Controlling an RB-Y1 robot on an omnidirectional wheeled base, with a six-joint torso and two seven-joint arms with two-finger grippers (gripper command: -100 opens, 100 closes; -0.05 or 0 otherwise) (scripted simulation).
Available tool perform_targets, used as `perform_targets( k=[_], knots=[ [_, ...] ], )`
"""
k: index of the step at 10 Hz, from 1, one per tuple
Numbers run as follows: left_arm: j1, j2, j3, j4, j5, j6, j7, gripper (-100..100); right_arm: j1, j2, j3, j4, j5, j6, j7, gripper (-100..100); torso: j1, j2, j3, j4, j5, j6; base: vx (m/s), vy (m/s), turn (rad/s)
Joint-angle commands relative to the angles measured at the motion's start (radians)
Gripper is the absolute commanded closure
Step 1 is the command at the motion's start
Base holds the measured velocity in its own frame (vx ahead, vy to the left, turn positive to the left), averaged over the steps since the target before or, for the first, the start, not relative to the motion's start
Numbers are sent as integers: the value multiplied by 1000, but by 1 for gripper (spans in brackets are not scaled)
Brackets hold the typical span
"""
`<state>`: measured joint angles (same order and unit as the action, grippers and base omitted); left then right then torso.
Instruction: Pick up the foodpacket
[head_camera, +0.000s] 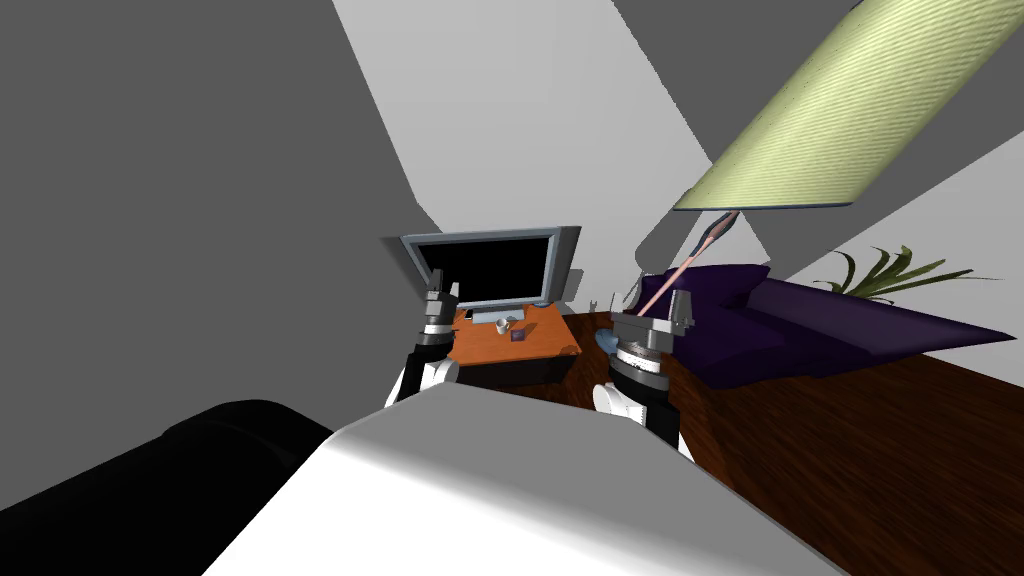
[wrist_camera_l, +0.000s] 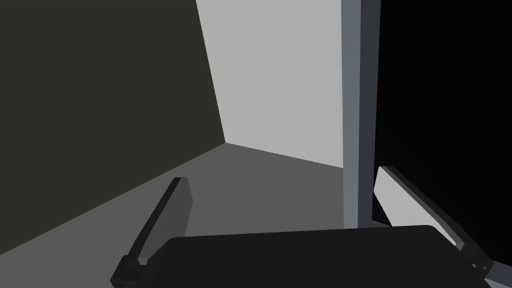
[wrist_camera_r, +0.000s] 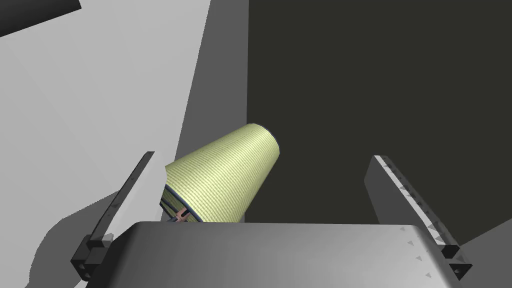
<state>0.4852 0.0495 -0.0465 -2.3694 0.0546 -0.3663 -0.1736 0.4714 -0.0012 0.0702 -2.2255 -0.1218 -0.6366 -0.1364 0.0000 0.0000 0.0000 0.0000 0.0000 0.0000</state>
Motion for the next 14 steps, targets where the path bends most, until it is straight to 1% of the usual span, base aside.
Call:
perform_targets(
  k=[1,3,5,6,8,9,11,13,14],
  knots=[
    [-13,24,5,22,-1,34,4,-100,0,0,0,0,0,0,0,0,0,0,0,0,0,0,-2,-25,19],
    [-32,50,13,55,0,84,10,-100,0,0,0,0,0,0,0,0,-3,0,0,0,-1,0,1,-49,18],
    [-59,80,23,100,1,143,17,-100,0,0,0,0,0,0,0,0,-4,0,0,0,-1,0,-4,-71,10],
    [-59,80,23,100,1,152,17,-100,0,0,0,0,0,0,0,0,-5,0,0,0,-1,0,4,-53,9],
    [-92,112,37,153,4,220,27,-100,0,0,0,0,0,0,0,0,-3,0,0,0,-1,0,1,-58,1],
    [-92,112,37,156,4,236,27,-100,0,0,0,0,0,0,0,0,-4,0,0,0,-1,0,2,-59,9],
    [-131,147,53,214,9,306,37,-100,0,0,0,0,0,0,0,0,-4,-1,0,0,-1,0,0,-67,-5],
    [-131,147,53,224,9,333,37,-100,0,0,0,0,0,0,0,0,-4,-1,0,0,-1,0,6,-44,2],
    [-153,165,62,262,12,375,43,-100,0,0,0,0,0,0,0,0,-2,-1,0,0,-1,0,3,-40,-11]
  ],
)
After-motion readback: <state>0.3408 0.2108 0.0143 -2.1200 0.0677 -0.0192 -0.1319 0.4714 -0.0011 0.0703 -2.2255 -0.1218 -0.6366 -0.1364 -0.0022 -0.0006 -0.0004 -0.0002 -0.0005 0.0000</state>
